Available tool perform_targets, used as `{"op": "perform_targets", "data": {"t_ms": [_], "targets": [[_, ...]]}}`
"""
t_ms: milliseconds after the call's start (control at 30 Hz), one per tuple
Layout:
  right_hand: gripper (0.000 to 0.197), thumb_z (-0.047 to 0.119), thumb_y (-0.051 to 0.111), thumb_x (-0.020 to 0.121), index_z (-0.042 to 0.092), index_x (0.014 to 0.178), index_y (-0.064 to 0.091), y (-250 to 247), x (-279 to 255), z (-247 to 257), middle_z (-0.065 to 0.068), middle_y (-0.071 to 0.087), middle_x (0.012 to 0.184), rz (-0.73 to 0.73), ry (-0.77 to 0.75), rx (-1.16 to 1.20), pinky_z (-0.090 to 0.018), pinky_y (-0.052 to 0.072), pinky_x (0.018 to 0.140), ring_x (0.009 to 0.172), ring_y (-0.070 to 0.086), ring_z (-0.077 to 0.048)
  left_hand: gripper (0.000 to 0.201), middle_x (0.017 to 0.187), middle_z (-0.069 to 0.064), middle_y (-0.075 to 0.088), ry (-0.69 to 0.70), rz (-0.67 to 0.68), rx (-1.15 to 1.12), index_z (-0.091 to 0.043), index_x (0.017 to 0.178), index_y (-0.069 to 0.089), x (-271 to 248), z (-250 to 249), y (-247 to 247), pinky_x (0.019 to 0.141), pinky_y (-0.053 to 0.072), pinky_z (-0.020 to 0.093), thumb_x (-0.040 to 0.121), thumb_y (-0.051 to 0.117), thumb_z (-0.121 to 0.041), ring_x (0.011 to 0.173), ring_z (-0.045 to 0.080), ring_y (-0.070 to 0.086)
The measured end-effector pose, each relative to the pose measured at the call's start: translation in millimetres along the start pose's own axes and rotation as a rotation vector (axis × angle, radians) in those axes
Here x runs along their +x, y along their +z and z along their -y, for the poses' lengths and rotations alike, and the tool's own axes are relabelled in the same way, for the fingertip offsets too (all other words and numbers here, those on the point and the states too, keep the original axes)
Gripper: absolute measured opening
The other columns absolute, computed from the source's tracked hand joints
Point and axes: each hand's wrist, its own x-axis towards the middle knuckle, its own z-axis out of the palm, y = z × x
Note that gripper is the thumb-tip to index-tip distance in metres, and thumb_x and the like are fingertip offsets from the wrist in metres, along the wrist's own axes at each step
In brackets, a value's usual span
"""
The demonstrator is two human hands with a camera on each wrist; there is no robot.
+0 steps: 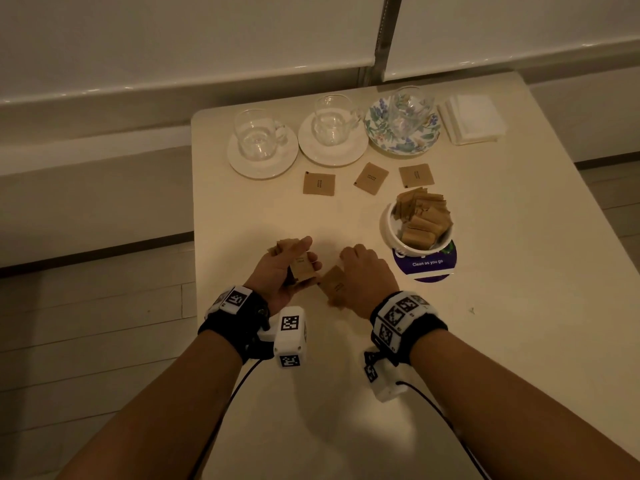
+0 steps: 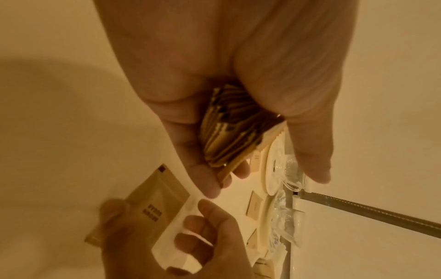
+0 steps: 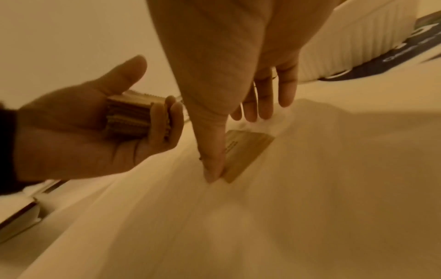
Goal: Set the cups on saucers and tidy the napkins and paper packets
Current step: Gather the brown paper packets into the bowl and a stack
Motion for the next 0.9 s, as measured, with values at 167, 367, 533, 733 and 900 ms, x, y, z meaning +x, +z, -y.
{"op": "perform_targets", "data": {"t_ms": [167, 367, 533, 733, 900], "targets": [[0.052, 0.027, 0.083, 0.070, 0.014, 0.107, 0.049, 3, 7, -6, -0.006, 0.059, 0.105, 0.129, 0.121, 0.226, -0.035, 0.046, 0.070, 0.093, 0.057, -0.027, 0.039, 0.084, 0.003, 0.069, -0.013, -0.012, 0.020, -0.018, 0.091, 0.060, 0, 4, -7, 0.057, 0.056, 0.032, 0.066, 0.081, -0.039, 0.074, 0.018, 0.069], [0.012, 0.026, 0.065, 0.084, 0.021, 0.084, 0.055, -10, 8, -10, -0.001, 0.061, 0.088, 0.039, 0.010, 0.310, -0.031, 0.044, 0.067, 0.083, 0.061, -0.024, 0.046, 0.080, 0.004, 0.069, -0.065, -0.041, 0.088, -0.017, 0.090, 0.064, -4, 12, -7, 0.055, 0.054, 0.030, 0.066, 0.077, -0.054, 0.068, 0.019, 0.067], [0.019, 0.014, 0.073, 0.078, 0.020, 0.078, 0.055, -27, -1, -1, 0.004, 0.061, 0.083, -0.355, -0.117, 0.606, -0.028, 0.047, 0.066, 0.076, 0.057, -0.015, 0.066, 0.082, 0.008, 0.067, -0.129, -0.043, 0.097, -0.011, 0.095, 0.066, -5, 10, 4, 0.060, 0.051, 0.032, 0.062, 0.070, -0.068, 0.069, 0.022, 0.065], [0.026, 0.021, 0.084, 0.070, 0.018, 0.077, 0.058, -27, -14, 2, 0.008, 0.057, 0.114, -0.183, -0.426, 0.618, -0.026, 0.045, 0.086, 0.100, 0.052, -0.012, 0.046, 0.085, 0.007, 0.067, -0.113, 0.117, -0.019, -0.014, 0.097, 0.069, -2, 1, 23, 0.066, 0.054, 0.034, 0.080, 0.066, -0.056, 0.077, 0.020, 0.065], [0.030, 0.031, 0.085, 0.067, 0.019, 0.073, 0.058, -40, -7, 0, 0.010, 0.059, 0.118, -0.169, -0.446, 0.504, -0.025, 0.043, 0.085, 0.100, 0.052, -0.009, 0.047, 0.089, 0.009, 0.066, -0.080, 0.153, 0.007, -0.015, 0.105, 0.070, 3, -4, 28, 0.061, 0.054, 0.032, 0.081, 0.066, -0.055, 0.078, 0.022, 0.063]]}}
